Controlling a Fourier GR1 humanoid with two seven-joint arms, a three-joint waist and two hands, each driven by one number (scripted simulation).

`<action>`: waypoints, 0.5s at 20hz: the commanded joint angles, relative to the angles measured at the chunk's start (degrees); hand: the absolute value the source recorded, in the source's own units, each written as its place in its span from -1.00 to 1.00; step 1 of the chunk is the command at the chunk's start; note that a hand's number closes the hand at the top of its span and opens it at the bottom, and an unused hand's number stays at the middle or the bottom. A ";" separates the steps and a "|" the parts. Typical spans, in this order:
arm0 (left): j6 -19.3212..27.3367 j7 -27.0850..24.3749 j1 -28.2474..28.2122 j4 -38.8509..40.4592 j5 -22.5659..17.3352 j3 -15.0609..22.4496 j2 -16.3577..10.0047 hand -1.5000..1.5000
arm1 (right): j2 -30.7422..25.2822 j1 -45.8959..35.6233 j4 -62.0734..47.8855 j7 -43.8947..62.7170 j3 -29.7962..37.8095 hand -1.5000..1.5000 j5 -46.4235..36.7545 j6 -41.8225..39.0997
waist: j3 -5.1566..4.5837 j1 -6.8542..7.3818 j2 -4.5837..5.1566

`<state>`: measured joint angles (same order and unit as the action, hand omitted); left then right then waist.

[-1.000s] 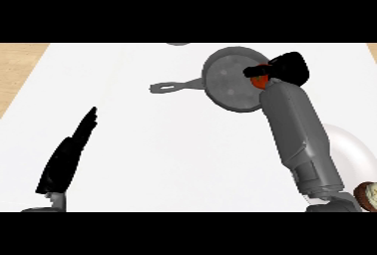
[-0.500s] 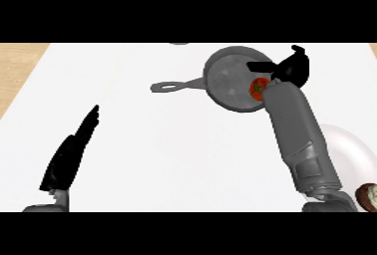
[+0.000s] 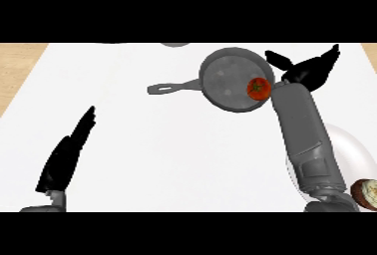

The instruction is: Pick the tomato from the plate and place it in the pan

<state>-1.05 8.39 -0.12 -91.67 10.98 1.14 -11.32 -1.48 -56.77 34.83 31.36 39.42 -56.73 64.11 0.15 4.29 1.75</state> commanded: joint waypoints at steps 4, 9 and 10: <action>0.81 -3.67 -4.41 2.38 0.18 -1.11 0.28 0.00 | 1.43 7.44 3.76 -4.90 -2.24 -1.00 7.09 13.99 | -0.09 -2.86 -1.65; 0.49 2.18 -3.45 -1.98 0.16 -1.27 -0.07 0.00 | 1.46 17.89 10.57 -4.63 -15.66 -1.00 13.30 14.47 | -0.12 -4.28 -2.46; 0.82 -0.15 -5.10 -0.92 0.28 -0.97 0.57 0.00 | 1.46 19.03 12.45 -2.47 -17.48 -1.00 11.38 13.22 | -0.22 -5.00 -2.85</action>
<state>-0.41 8.37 -3.87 -92.18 11.24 0.19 -11.14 -0.32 -44.33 42.74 26.75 29.74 -47.57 73.10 0.03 0.65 -0.34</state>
